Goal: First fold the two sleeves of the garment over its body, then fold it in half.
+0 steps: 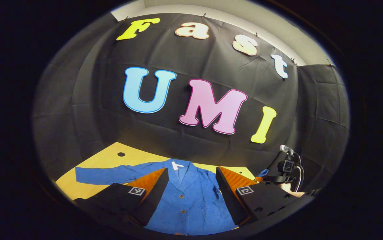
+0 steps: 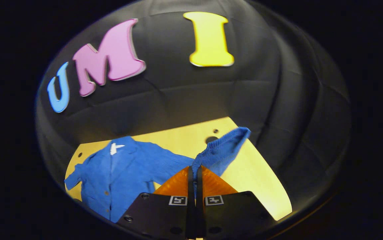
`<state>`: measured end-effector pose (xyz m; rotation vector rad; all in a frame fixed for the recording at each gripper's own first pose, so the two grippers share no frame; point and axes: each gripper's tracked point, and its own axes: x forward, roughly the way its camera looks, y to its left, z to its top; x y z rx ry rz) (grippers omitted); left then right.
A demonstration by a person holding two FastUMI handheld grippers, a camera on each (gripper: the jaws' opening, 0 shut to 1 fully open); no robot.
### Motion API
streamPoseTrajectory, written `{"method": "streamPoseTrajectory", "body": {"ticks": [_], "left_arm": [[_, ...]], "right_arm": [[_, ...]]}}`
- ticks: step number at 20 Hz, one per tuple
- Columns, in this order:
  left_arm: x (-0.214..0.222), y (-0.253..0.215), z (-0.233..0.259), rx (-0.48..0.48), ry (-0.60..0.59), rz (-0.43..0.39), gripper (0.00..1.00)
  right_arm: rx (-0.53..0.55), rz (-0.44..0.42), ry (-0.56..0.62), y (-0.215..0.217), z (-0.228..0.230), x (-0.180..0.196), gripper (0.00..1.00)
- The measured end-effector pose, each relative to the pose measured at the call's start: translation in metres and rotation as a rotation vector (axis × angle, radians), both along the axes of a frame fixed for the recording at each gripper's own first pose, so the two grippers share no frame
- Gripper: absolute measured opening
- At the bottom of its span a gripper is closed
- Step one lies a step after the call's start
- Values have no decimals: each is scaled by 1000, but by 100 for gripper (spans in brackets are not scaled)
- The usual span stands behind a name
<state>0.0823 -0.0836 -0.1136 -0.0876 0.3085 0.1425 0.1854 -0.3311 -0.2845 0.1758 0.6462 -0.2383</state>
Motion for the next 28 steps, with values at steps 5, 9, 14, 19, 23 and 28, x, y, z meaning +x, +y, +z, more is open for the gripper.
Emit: {"method": "streamPoseTrajectory", "body": {"ticks": [5,9,14,19,23,28], "left_arm": [[-21,22,-8,-23,-1,65,81],[-40,53,-14,-5,-1,157,81],[-73,95,-12,3,6,297,81],[-112,134,-15,22,21,424,79],[-132,151,-29,-12,31,488,81],[-128,192,-46,30,30,529,82]], "right_arm": [[32,210,-38,120,24,49,5],[118,312,-22,217,12,72,4],[185,415,59,327,-35,86,4],[340,409,98,398,-75,96,6],[430,313,91,410,-81,109,70],[319,330,-4,384,-46,97,99]]}}
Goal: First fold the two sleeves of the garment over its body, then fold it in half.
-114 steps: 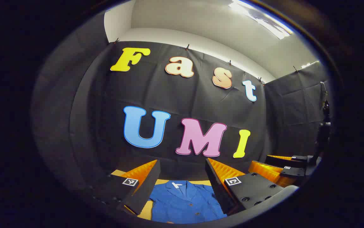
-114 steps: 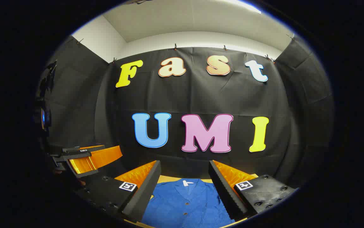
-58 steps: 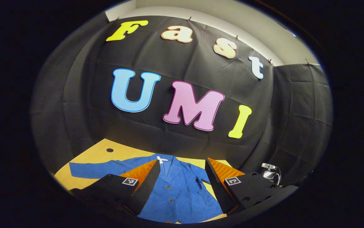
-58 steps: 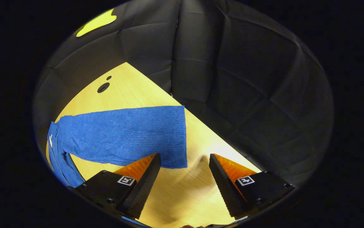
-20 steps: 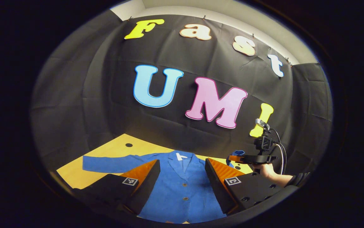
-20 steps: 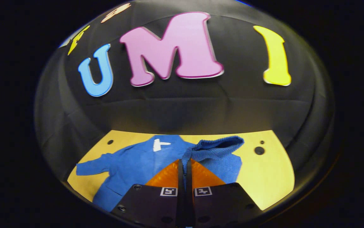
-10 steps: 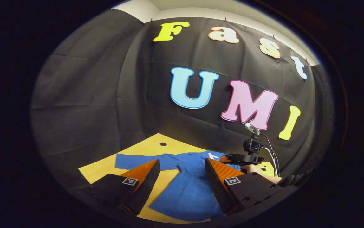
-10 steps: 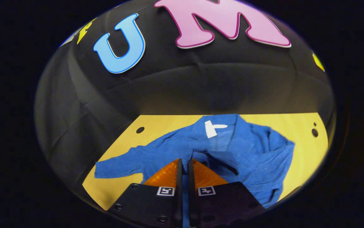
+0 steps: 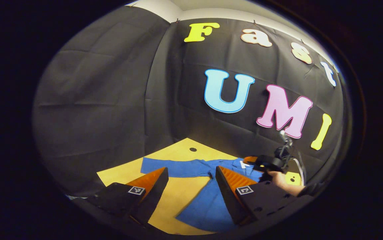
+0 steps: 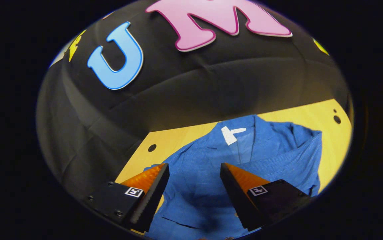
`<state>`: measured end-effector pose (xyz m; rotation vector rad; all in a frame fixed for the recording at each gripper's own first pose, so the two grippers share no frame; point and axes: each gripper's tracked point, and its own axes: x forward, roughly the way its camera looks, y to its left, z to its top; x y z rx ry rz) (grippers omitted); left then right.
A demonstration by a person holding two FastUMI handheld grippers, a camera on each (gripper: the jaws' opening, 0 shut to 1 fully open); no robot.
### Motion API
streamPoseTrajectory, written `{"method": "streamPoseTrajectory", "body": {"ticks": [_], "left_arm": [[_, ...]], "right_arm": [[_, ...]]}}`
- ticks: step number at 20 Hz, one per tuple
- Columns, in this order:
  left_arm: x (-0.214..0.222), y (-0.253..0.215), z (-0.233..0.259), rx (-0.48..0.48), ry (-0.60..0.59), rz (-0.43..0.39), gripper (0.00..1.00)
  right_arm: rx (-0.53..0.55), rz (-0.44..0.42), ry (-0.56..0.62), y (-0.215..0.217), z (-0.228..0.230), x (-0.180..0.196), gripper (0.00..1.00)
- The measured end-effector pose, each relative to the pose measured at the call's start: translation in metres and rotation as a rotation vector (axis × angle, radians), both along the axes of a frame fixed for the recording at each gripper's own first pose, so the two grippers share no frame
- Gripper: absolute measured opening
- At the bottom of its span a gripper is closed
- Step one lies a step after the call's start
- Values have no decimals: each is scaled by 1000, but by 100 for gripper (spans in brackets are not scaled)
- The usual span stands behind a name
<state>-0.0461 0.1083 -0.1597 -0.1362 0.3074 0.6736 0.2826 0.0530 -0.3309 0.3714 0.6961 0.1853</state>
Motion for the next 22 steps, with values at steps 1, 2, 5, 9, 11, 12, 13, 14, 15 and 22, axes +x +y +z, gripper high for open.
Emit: {"method": "streamPoseTrajectory", "body": {"ticks": [1,2,5,9,11,12,13,14,15,22], "left_arm": [[1,13,-2,18,9,5,82],[5,26,-3,32,13,8,82],[22,68,-16,38,29,21,82],[42,132,-56,26,79,81,82],[46,168,-93,26,193,104,82],[41,182,-113,0,272,122,82],[42,196,-129,21,329,146,84],[38,209,-142,34,365,162,88],[41,215,-154,23,389,163,82],[61,254,-195,-157,548,175,85]], "right_arm": [[-15,-2,-37,-7,13,-4,98],[-30,-3,-72,-16,27,-11,98],[-84,0,-162,-46,70,-36,98],[-175,39,-262,-72,121,-77,97],[-236,70,-355,-73,159,-97,97],[-273,78,-414,-74,179,-107,97],[-298,87,-464,-72,197,-119,97],[-316,98,-506,-67,213,-133,96],[-342,99,-551,-66,229,-142,97],[-413,-30,-630,-74,299,-207,96]]}}
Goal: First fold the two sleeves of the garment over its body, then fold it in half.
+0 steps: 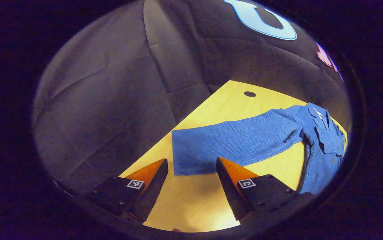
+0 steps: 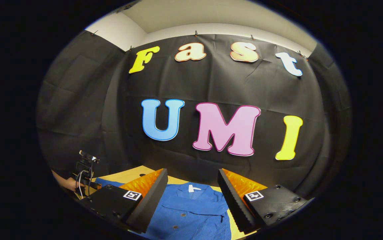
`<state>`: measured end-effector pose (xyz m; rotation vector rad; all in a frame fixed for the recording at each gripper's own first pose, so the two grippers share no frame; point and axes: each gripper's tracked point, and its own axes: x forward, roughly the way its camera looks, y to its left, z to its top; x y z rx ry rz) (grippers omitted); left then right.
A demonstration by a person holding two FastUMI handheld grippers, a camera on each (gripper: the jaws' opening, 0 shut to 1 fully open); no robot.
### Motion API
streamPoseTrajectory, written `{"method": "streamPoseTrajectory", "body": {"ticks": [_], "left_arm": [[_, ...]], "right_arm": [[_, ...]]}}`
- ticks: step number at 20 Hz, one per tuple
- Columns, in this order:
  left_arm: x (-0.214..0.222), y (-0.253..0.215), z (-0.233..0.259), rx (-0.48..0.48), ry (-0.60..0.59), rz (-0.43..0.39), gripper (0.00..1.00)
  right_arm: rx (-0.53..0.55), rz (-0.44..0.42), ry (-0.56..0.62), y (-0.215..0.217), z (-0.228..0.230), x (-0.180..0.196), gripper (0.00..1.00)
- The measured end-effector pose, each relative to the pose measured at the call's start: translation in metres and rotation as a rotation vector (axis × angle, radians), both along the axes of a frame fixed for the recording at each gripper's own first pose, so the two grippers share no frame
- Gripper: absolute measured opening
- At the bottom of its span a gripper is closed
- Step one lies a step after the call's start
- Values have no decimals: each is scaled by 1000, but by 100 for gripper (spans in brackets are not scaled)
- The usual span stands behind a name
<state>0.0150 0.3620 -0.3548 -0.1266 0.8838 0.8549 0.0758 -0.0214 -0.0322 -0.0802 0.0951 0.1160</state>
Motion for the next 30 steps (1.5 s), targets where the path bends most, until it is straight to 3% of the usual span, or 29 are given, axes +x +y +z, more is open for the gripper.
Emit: {"method": "streamPoseTrajectory", "body": {"ticks": [2,4,5,9,10,11,12,13,15,17,19,20,24,30], "left_arm": [[-2,9,-13,-62,38,35,85],[-2,18,-22,-96,79,49,85],[1,18,-28,-116,98,48,85],[10,13,-30,-166,92,11,82],[14,8,-30,-184,91,3,77],[17,8,-32,-195,92,-5,62],[20,8,-35,-230,74,-16,65],[22,5,-30,-245,73,-11,48],[27,7,-32,-270,78,-40,36],[31,11,-32,-271,76,-67,12],[30,10,-31,-274,55,-75,9],[29,8,-26,-284,42,-68,2],[36,-1,-24,-273,5,-70,2],[105,-89,29,-261,-147,-262,2]], "right_arm": [[-8,-43,-9,-6,12,-19,92],[-15,-73,-15,-7,20,-34,96],[-23,-84,-12,-11,17,-40,92],[-57,-108,-8,-10,13,-54,96],[-52,-101,-5,-6,10,-56,96],[-48,-98,-1,-3,10,-57,96],[-45,-97,2,-2,9,-57,93],[-38,-97,5,-1,8,-59,93],[-27,-96,20,0,4,-60,93],[-37,-96,37,-2,-1,-61,96],[-51,-98,48,-5,-5,-62,96],[-53,-99,53,-7,-7,-62,96],[-37,-106,75,-20,-18,-55,96],[-32,-121,86,-54,-32,-39,96]]}}
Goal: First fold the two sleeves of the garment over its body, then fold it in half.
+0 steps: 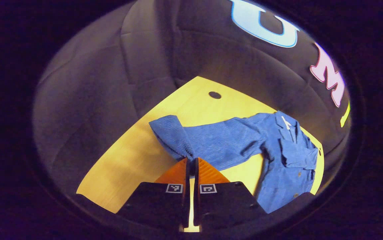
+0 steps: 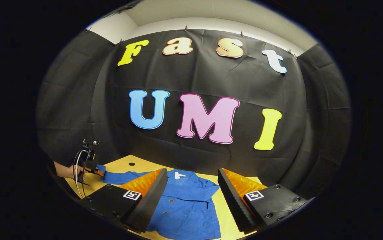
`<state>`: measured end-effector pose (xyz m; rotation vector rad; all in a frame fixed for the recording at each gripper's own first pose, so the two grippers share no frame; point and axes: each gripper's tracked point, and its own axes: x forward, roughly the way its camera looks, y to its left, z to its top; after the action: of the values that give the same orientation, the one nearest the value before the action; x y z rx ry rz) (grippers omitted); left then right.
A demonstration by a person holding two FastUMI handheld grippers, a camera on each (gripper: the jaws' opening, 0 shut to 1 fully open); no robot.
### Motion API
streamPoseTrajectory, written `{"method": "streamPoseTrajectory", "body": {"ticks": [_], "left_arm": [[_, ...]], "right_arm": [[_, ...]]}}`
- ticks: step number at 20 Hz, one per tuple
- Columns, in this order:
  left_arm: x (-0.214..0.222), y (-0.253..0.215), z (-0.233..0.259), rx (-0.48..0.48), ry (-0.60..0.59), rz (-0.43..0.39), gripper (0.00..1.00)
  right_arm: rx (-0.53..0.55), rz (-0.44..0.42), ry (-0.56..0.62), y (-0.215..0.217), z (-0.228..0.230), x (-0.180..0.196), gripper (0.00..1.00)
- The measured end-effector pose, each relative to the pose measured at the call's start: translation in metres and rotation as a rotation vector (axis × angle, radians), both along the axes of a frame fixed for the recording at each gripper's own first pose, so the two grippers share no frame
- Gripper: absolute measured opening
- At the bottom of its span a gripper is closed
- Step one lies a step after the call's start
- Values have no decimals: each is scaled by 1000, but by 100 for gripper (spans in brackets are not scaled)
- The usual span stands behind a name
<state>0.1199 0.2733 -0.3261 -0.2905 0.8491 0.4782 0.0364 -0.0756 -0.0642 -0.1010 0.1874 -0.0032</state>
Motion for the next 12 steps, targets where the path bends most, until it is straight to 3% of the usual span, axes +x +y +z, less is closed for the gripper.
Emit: {"method": "streamPoseTrajectory", "body": {"ticks": [1,5,9,11,12], "left_arm": [[18,-24,9,-7,-40,-32,3],[86,-140,46,-13,-140,-230,2],[137,-256,48,-2,-147,-493,2],[158,-314,37,-41,-139,-590,2],[167,-337,31,-59,-134,-623,2]], "right_arm": [[5,-4,1,-6,-3,2,93],[24,-39,37,-33,-24,5,96],[-6,-87,85,-71,-40,-6,96],[-21,-125,96,-94,-44,-12,96],[-22,-142,110,-102,-50,-16,92]]}}
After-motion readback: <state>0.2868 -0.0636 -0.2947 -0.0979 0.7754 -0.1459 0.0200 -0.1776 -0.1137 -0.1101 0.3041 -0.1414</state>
